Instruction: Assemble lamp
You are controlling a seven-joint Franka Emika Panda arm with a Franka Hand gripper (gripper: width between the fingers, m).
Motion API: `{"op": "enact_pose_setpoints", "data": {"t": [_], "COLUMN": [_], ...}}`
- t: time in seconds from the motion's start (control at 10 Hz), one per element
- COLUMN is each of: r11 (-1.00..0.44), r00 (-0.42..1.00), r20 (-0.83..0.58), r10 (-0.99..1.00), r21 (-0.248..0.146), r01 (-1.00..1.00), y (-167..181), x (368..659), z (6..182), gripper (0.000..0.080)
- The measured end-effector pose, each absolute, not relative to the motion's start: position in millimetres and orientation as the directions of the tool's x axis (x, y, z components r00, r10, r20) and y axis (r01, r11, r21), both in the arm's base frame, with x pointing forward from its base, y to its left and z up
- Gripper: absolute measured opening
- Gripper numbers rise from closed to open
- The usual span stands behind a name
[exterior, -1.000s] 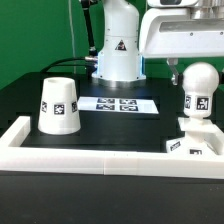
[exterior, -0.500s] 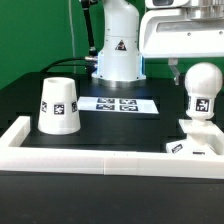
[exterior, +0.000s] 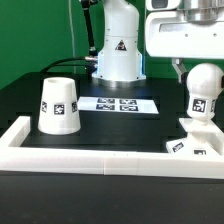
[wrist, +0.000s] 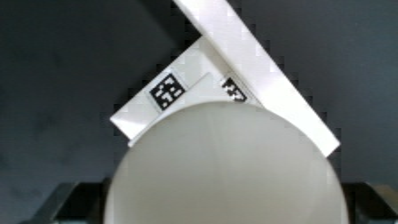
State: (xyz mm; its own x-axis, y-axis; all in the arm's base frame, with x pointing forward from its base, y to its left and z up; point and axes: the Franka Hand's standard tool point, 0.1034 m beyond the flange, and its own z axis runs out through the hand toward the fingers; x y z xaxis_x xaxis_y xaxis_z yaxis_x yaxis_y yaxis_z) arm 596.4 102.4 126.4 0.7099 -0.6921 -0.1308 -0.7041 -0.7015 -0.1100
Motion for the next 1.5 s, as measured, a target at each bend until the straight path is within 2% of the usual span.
{"op": "enact_pose_setpoints", "data": {"t": [0.5,0.7,0.8,0.9,1.0,1.5], "r11": [-0.347,-0.257,-0.237,-0.221,-0.24,-0.55], "r00": [0.361,0.27,0.249,0.234,0.253,0.565], "r20": [-0.173,-0.183,-0.186,-0.188,-0.186,-0.137], "r10": [-0.916,-0.945,-0.95,-0.954,-0.949,-0.814], "r21": [-0.108,-0.093,-0.088,-0.085,-0.089,-0.133], "r01": [-0.932,-0.962,-0.968,-0.971,-0.967,-0.825], "y": [98.7,99.8,100.5,101.2,101.2,107.3], "x": [602.9,603.0,602.8,602.7,602.6,599.2], "z": [125.8,125.8,125.7,125.6,125.5,123.3], "gripper": [0.058,0.058,0.0637,0.0637,0.0686,0.0698]}}
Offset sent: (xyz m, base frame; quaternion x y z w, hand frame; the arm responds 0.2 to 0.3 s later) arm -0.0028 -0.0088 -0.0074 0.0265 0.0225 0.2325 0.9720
